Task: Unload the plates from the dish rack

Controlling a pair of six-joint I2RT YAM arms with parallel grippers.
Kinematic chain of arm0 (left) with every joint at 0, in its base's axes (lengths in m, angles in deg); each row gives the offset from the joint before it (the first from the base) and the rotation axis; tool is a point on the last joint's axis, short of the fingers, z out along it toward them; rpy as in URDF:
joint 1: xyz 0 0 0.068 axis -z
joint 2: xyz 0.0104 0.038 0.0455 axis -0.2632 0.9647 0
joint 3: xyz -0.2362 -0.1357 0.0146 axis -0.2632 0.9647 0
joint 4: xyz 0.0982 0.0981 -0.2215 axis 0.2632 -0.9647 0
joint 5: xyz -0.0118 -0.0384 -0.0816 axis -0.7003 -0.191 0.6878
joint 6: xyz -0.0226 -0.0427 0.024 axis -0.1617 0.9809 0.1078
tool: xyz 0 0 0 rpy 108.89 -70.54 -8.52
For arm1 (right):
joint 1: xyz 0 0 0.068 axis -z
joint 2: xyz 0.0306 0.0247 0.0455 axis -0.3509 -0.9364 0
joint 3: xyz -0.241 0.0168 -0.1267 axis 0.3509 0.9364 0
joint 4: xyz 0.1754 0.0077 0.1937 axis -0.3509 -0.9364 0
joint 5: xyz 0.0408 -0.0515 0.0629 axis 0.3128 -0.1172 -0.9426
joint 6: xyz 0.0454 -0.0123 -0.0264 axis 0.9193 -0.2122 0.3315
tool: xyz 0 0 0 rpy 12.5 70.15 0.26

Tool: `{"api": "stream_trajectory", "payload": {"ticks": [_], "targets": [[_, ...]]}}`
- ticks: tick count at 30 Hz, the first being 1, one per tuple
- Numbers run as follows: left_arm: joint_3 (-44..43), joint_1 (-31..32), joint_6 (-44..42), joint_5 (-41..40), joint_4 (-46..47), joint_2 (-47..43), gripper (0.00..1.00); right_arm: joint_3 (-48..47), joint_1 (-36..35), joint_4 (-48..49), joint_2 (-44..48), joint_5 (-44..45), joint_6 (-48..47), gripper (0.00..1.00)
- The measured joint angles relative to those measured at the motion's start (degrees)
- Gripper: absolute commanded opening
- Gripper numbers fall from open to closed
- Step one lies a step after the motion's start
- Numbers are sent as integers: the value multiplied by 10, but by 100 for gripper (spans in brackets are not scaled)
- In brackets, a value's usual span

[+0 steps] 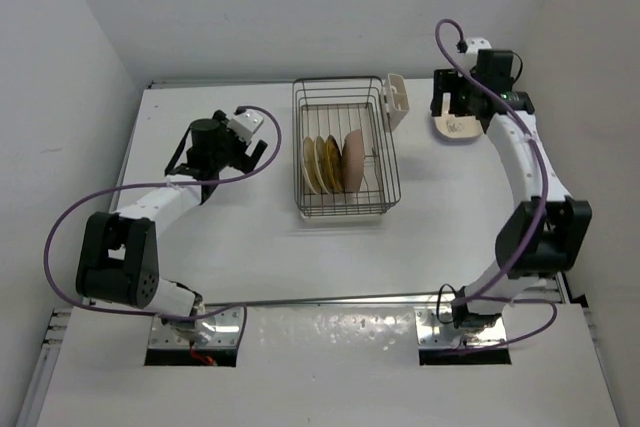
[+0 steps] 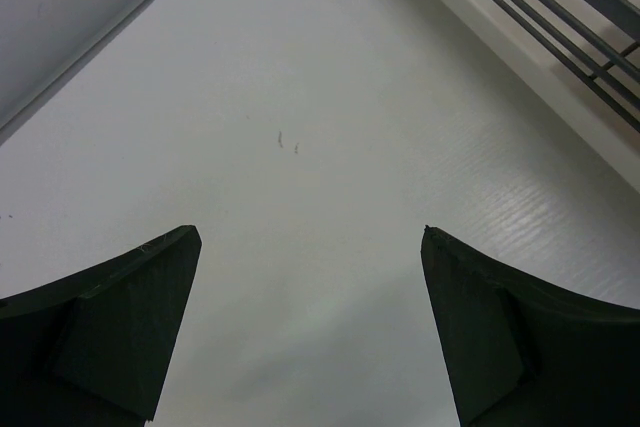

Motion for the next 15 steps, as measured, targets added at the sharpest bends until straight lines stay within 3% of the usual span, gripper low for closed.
{"api": "stream_trajectory", "payload": {"ticks": [7, 9, 11, 12, 15], "targets": [[68, 4, 32, 18, 29, -35, 99, 143, -17, 15, 149, -154, 54, 58], [92, 7, 40, 21, 38, -52, 99, 186, -37, 30, 175, -174, 78, 57], [114, 13, 45, 24, 42, -70, 99, 220, -58, 38, 192, -185, 100, 63], [123, 16, 48, 24, 48, -78, 99, 234, -68, 45, 198, -190, 111, 71], [151, 25, 59, 26, 62, -98, 99, 262, -94, 67, 208, -198, 144, 76]]}}
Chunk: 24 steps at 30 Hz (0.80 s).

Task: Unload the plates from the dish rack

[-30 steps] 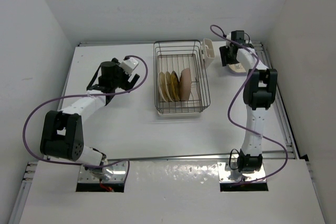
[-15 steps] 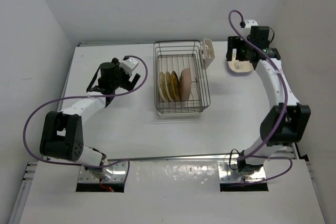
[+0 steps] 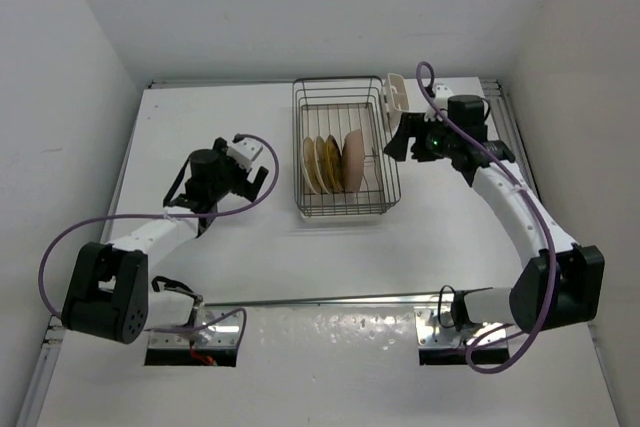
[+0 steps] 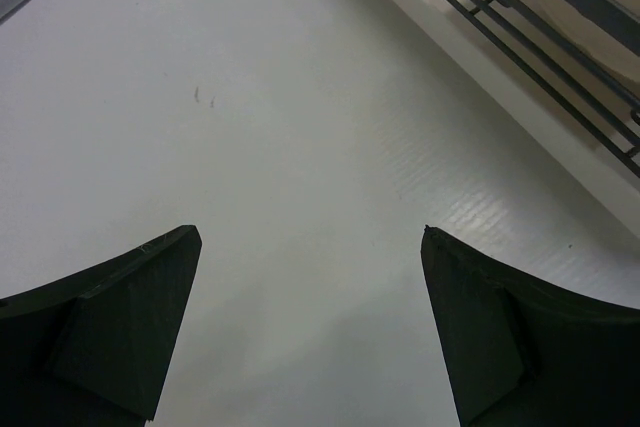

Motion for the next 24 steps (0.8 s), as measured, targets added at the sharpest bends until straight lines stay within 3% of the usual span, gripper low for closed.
{"api": "stream_trajectory", "payload": {"ticks": [4, 10, 24], "targets": [[37, 7, 9, 0, 20, -26, 99, 17, -26, 22, 4, 2, 30, 81], [82, 12, 21, -3, 32, -68, 99, 24, -42, 51, 3, -14, 72, 79], [120, 21, 61, -9, 51, -100, 99, 29, -49, 109, -50, -47, 132, 61]]}}
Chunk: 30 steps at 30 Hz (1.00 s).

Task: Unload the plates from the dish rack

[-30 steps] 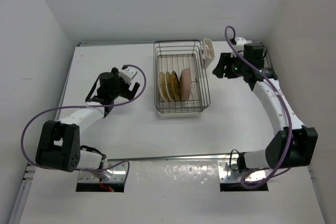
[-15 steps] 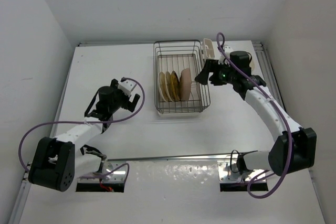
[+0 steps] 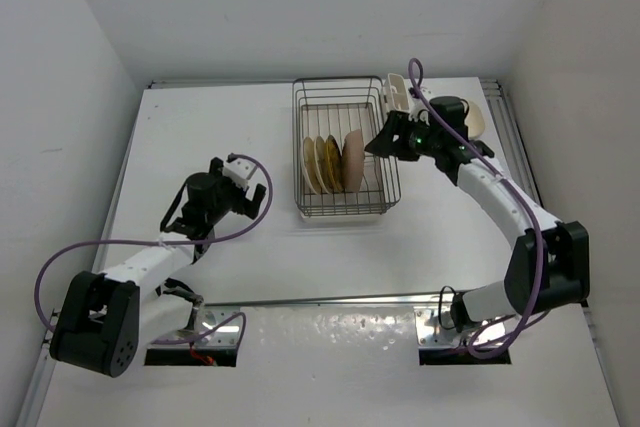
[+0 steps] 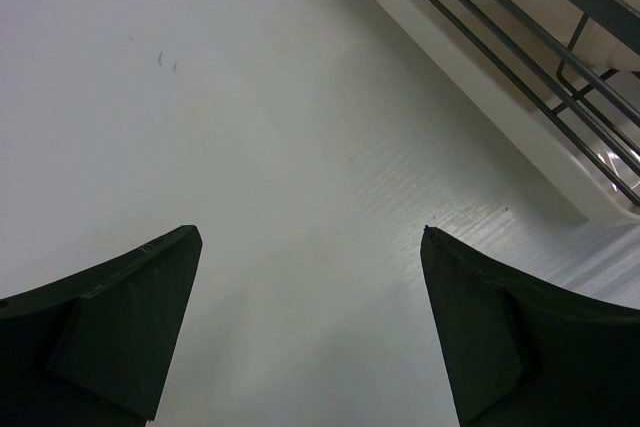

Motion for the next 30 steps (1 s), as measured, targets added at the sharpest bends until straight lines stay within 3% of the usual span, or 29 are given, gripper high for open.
{"api": "stream_trajectory", "payload": {"ticks": [15, 20, 30], "targets": [[2, 0, 11, -5, 7, -1, 99, -25, -27, 55, -101, -81, 31, 35], [2, 0, 13, -8, 10, -1, 99, -29, -27, 63, -107, -103, 41, 21], [2, 0, 13, -9, 10, -1, 99, -37, -26, 58, -107, -135, 72, 6]]}}
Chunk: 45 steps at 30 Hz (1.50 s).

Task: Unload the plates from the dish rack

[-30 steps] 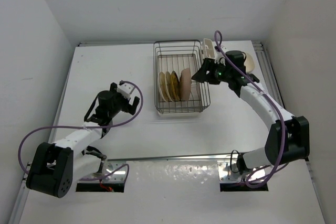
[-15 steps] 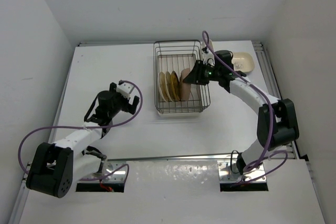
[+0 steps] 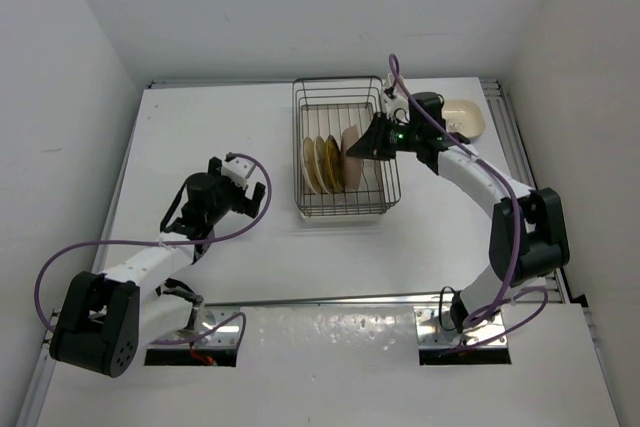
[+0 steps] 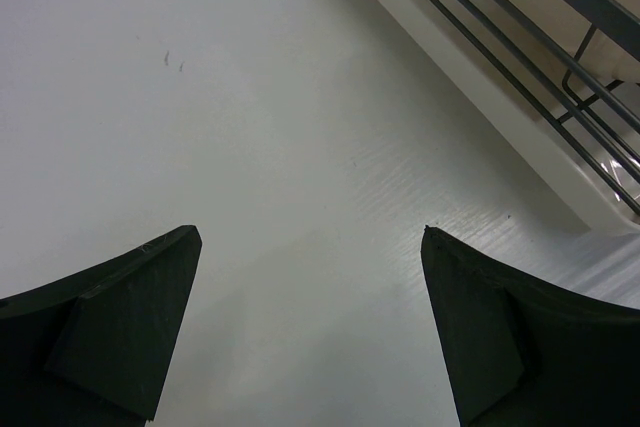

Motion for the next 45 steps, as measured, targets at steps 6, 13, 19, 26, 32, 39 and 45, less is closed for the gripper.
{"api": "stream_trajectory", "payload": {"ticks": [6, 13, 19, 26, 32, 39, 45], "targets": [[0, 0, 0, 0, 0, 0, 99, -17, 3, 11, 1, -19, 41, 0], [0, 0, 0, 0, 0, 0, 99, -17, 21, 36, 5, -52, 99, 0], [0, 0, 0, 0, 0, 0, 99, -17, 27, 49, 23, -65, 118, 0], [0, 0, 0, 0, 0, 0, 99, -30, 48, 59, 51, -64, 120, 0], [0, 0, 0, 0, 0, 4, 99, -68, 63, 24, 68, -56, 93, 0], [0, 0, 0, 0, -1, 9, 99, -179, 73, -130, 75, 13, -27, 0], [0, 0, 0, 0, -1, 17, 98, -257, 93, -255, 80, 148, -151, 0]]}}
